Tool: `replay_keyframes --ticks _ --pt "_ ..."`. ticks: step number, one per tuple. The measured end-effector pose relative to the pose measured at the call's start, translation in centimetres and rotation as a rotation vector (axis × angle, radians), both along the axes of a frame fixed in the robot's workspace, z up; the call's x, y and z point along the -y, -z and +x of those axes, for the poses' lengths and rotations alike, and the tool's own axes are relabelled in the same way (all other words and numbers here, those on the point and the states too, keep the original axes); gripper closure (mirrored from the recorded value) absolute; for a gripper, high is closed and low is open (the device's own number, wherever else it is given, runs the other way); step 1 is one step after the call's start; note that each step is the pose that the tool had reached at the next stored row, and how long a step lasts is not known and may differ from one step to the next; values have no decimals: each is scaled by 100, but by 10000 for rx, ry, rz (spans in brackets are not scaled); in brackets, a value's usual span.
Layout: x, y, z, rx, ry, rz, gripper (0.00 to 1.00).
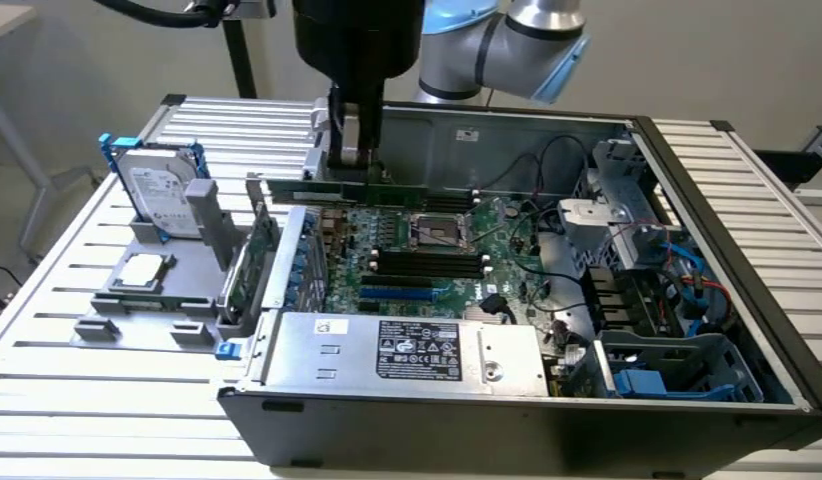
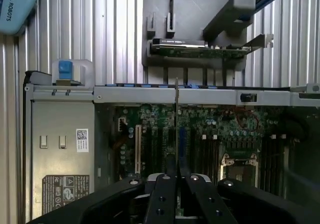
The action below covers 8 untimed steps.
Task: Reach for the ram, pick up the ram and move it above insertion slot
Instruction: 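Pick up the ram and move it above insertion slot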
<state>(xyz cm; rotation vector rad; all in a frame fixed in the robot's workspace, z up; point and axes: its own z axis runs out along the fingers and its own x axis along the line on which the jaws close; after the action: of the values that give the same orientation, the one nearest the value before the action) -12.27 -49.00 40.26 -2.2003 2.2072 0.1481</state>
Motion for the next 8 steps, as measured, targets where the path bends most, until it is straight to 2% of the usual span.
replay_keyframes --ticks 4,8 --pt "-53 18 183 0 0 -2 87" --pt "-139 39 337 0 0 -17 87"
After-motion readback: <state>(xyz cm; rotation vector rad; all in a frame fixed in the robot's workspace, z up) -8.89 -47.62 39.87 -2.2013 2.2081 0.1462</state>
